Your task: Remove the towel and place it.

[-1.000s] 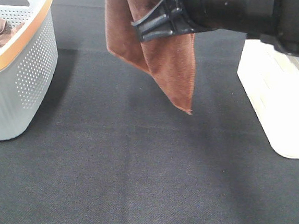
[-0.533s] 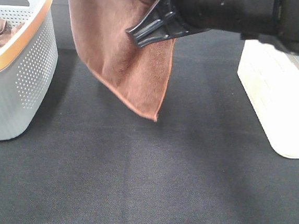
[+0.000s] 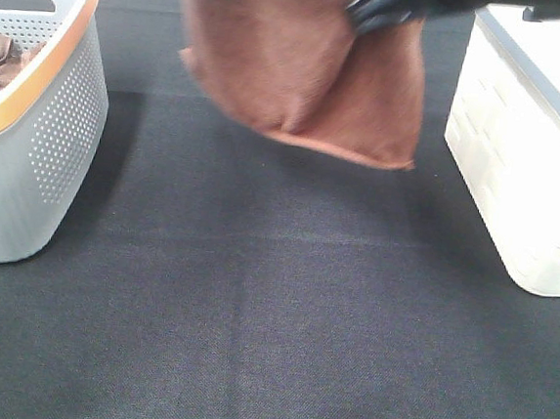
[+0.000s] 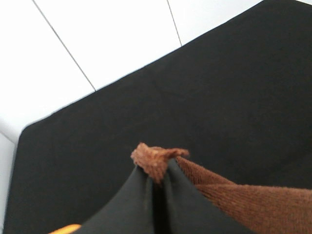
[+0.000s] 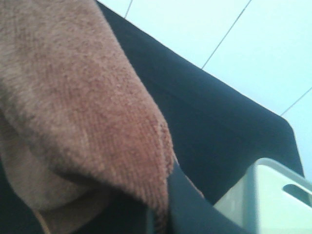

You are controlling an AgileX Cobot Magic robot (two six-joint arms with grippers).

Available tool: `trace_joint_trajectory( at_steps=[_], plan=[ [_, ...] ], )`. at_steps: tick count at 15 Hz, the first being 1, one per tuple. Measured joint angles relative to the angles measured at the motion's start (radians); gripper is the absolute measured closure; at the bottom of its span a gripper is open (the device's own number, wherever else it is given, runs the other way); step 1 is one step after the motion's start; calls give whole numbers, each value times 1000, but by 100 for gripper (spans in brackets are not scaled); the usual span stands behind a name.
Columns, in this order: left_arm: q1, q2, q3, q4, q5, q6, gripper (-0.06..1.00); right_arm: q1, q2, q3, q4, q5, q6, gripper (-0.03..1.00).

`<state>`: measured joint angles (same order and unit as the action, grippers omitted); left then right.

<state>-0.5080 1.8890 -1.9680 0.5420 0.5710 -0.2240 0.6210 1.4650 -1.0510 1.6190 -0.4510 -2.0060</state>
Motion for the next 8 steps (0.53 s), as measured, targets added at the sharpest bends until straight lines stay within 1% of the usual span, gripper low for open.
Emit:
trace_joint_trajectory(
  at_steps=[2,4,5,6,7,8],
  plan=[
    [0,40,0,68,-97,0,94,-104,73,-76,-30,71,5,97],
    [11,87,0,123,-203,0,94,-179,164,-174,-61,116,6,97],
    [29,113,0,130,-265,-16,94,-208,220,-235,-74,129,6,97],
    [29,113,0,130,-265,-16,94,-208,220,-235,-74,129,6,97],
    [54,136,0,131,-310,-40,94,-235,299,-316,-81,130,6,97],
    [91,173,0,132,-360,-88,94,-245,352,-368,-81,133,6,97]
  ],
)
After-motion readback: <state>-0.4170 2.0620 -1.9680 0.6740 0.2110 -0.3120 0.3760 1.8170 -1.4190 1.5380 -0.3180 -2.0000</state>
